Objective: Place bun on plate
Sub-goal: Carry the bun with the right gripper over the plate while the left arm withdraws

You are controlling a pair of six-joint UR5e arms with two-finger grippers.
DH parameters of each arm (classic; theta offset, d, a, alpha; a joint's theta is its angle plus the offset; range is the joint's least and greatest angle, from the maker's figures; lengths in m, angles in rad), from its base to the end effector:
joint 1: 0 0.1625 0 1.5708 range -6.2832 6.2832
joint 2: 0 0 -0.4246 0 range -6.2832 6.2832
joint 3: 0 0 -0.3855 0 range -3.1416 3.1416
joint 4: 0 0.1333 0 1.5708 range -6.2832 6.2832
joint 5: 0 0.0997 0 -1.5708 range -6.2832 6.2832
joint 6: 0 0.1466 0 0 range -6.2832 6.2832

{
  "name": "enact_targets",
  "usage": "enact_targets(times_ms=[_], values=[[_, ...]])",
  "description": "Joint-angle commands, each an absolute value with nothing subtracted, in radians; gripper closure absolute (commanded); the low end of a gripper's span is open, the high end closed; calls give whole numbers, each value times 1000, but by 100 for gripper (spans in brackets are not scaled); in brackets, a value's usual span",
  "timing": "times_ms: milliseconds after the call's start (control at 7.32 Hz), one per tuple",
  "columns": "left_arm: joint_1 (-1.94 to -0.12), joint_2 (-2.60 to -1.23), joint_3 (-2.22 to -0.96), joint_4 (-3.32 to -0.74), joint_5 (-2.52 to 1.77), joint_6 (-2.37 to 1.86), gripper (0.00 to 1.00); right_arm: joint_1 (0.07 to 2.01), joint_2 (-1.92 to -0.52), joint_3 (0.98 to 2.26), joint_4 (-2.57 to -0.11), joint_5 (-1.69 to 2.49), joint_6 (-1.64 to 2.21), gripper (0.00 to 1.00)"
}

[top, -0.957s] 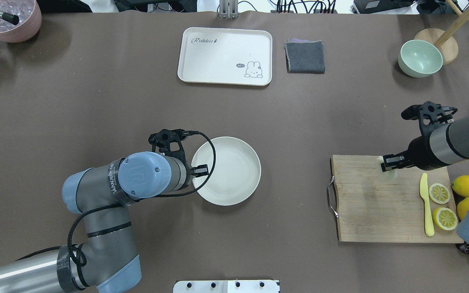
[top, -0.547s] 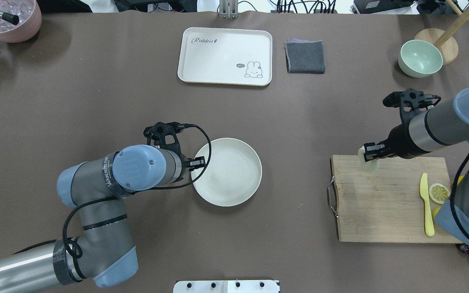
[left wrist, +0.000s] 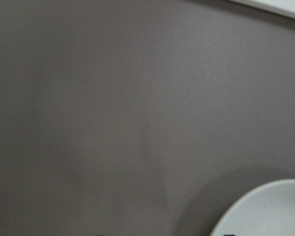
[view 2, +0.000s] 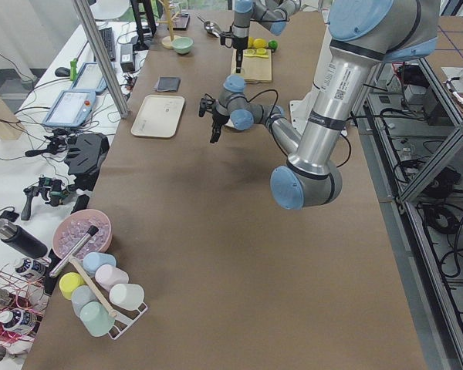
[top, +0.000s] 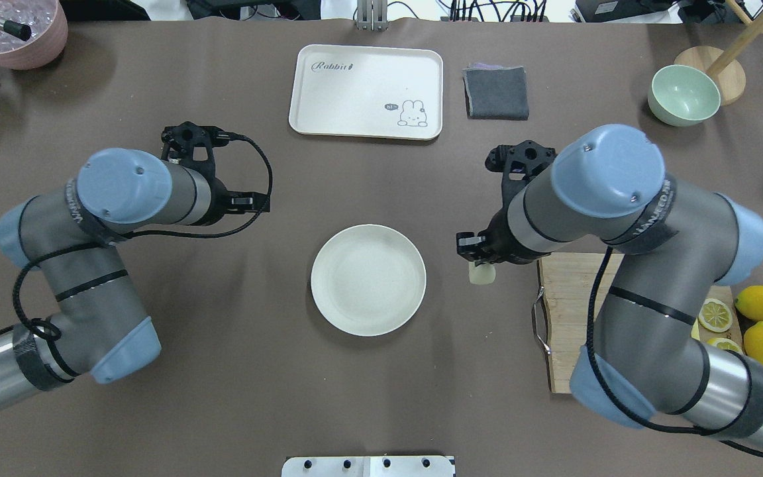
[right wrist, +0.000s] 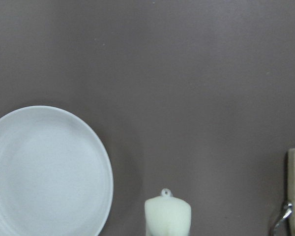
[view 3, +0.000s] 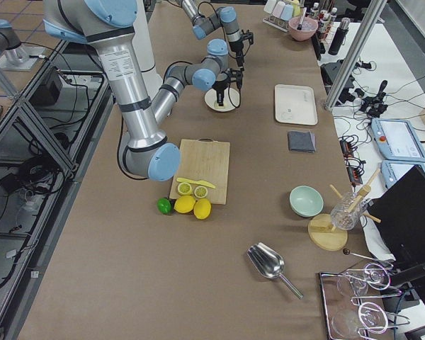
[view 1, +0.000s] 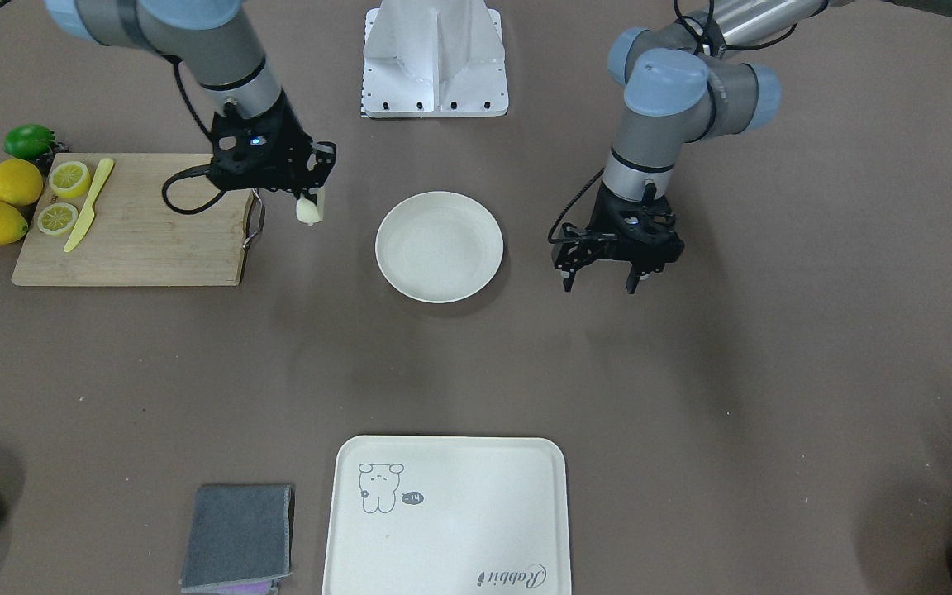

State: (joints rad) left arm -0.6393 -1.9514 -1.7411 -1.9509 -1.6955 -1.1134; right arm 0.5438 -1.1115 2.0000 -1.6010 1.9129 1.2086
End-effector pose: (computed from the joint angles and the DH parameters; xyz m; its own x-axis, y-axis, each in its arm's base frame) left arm 0.4629 -0.4876 0.3618 0.6559 0.0584 -0.7525 0.2477 0.9251 0.2877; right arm -0.4708 -0.3829 0.2587 0.6189 -0.0159 0.7853 -0.0544 0.9965 0.0631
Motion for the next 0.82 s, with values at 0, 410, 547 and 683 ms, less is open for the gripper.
enact_targets(times_ms=[0, 410, 547, 683], values=[[-788, -1865, -1737, -2004, -1820, -976, 2, 450, -976, 1910, -1624, 1824, 1259, 97], [-969, -1821, -1669, -2005, -1948, -818, 2, 422, -826, 1696, -1614, 1775, 1255, 95], [-969, -1818, -1667, -2005, -1948, -818, 2, 422, -777, 1624, -1612, 1758, 1253, 95], [-971, -1818, -1666, -2005, -1947, -821, 2, 410, -764, 1561, -1555, 1744, 1255, 93]])
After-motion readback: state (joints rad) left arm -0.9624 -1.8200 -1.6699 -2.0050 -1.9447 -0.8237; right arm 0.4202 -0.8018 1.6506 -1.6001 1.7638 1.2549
